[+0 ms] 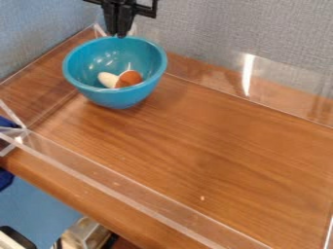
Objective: Remove the mushroom from inside the blue bowl and put it on the table
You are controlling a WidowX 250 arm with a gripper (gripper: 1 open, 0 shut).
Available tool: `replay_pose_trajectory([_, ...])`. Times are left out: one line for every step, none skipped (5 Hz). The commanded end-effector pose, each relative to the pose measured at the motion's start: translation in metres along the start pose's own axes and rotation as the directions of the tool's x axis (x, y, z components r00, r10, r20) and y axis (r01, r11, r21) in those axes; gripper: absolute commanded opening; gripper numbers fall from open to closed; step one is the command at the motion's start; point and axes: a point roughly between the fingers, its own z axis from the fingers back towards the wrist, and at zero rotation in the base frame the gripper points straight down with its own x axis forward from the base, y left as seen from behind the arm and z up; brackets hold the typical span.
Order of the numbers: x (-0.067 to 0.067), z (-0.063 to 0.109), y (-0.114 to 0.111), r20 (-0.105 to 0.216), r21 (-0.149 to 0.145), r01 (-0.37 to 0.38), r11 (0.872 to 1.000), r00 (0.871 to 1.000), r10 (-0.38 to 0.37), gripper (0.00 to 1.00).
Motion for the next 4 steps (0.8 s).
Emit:
replay_pose_trajectory([0.006, 0.008, 0.007, 0.031, 0.01, -0.01, 1.0, 0.999, 0.01, 1.0])
replay_pose_trajectory([0.006, -0.006, 0.006, 0.007, 0.023, -0.007, 1.0, 1.0, 0.007, 1.0])
replay_pose_trajectory([0.007, -0.021, 0.005, -0.02, 0.034, -0.007, 0.999, 1.0, 0.008, 1.0])
replay_pose_trajectory([0.007, -0.033, 0.005, -0.042, 0.046, -0.007, 0.999, 0.999, 0.009, 1.0])
